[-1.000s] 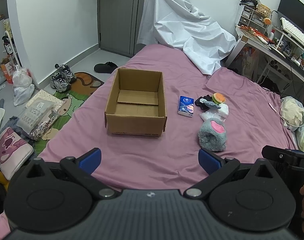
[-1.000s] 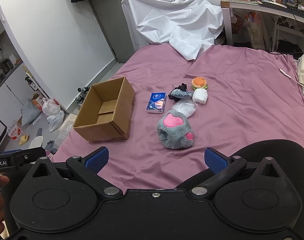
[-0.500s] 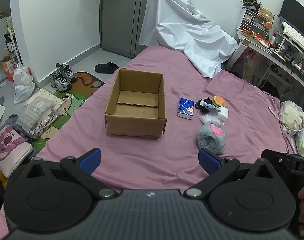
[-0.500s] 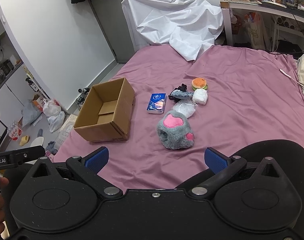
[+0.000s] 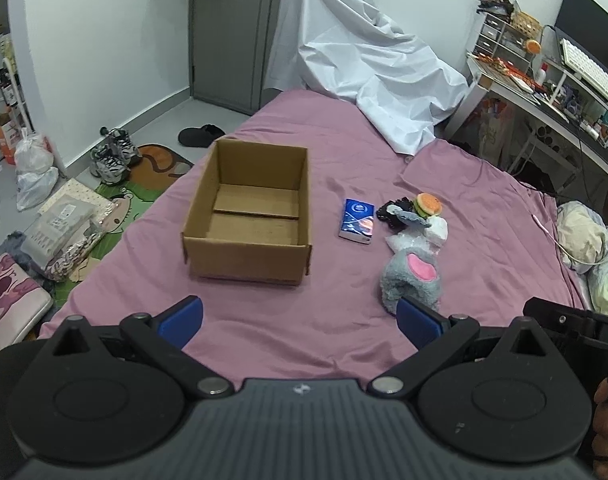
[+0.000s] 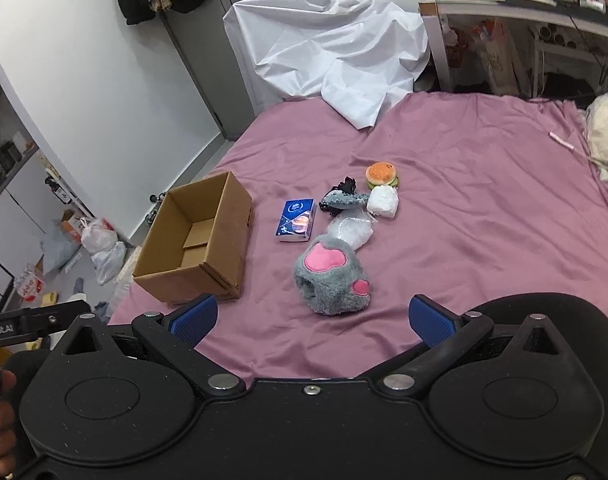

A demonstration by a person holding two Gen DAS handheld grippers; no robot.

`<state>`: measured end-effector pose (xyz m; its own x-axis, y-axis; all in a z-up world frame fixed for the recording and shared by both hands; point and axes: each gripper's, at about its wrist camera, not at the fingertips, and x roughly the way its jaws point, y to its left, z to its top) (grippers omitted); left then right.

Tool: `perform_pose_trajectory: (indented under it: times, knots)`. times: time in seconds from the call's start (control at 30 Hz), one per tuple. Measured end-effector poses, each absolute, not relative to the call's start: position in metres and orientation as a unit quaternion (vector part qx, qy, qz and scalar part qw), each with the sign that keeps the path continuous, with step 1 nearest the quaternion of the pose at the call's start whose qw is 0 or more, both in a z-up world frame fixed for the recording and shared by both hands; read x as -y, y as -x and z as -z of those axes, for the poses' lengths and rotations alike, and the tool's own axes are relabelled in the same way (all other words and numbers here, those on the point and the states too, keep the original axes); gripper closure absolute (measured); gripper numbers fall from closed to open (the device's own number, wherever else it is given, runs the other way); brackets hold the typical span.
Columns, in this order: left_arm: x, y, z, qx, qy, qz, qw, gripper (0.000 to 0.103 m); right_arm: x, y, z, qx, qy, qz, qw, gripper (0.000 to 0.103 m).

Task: Organize soft objects
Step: 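Move the left tool toward the grey plush with pink paw pads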

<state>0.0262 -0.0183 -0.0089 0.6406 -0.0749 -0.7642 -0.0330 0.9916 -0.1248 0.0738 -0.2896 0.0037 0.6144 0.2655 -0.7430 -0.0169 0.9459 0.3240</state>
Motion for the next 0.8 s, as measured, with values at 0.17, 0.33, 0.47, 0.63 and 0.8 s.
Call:
perform_pose_trajectory:
  times: [0.17,0.33,0.47,0.63,0.8]
  knots:
    - [0.031,-0.039,0.017,-0.431,0.063,0.021,0.9,0.001,0.298,-0.08,0.004,-0.43,-0.149,-0.078,0.887,0.0]
    - [0.038,-0.052,0.026,-0.438,0.064,0.027,0.897,0.002,0.305,-0.091,0.011,-0.431,-0.157,-0.079,0.885,0.0]
    - [0.044,-0.063,0.033,-0.445,0.065,0.028,0.893,0.003,0.309,-0.1,0.017,-0.435,-0.163,-0.082,0.882,0.001]
    - [0.051,-0.078,0.044,-0.455,0.062,0.026,0.888,0.003,0.31,-0.111,0.031,-0.447,-0.164,-0.088,0.875,0.006]
    - [0.056,-0.093,0.058,-0.469,0.068,0.027,0.88,0.003,0.308,-0.128,0.043,-0.462,-0.162,-0.099,0.866,0.015]
